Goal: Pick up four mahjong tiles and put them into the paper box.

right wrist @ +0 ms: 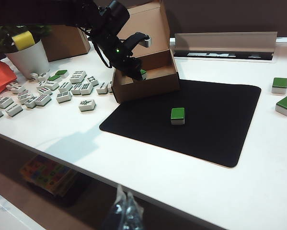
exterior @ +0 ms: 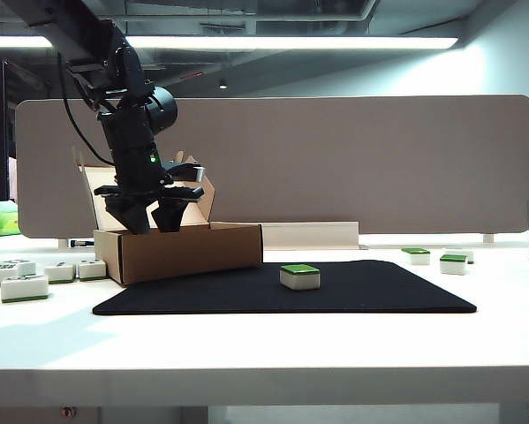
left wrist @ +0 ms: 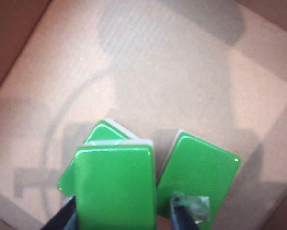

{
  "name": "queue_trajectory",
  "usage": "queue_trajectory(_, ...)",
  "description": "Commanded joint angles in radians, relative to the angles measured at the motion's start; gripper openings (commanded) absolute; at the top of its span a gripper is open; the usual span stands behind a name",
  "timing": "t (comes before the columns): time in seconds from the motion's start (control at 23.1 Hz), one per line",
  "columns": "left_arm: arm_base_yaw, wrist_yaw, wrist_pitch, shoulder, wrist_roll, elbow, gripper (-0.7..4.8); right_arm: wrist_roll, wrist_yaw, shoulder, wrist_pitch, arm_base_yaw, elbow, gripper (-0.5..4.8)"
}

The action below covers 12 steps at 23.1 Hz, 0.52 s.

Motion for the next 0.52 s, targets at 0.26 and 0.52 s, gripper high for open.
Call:
queue_trajectory(0.26, -0.002, 0.006, -0.094, -0.071, -0.005, 0.126, 2.47, -0.003, 0.001, -0.012, 0.01, 0.0, 0.002, -0.01)
queue_trajectory(0.52, -0.055, 0.163, -0.156, -0.111, -0.113, 0.187, 2.46, -0.003, 0.001, -0.012, 0.01, 0.0, 0.002, -0.01)
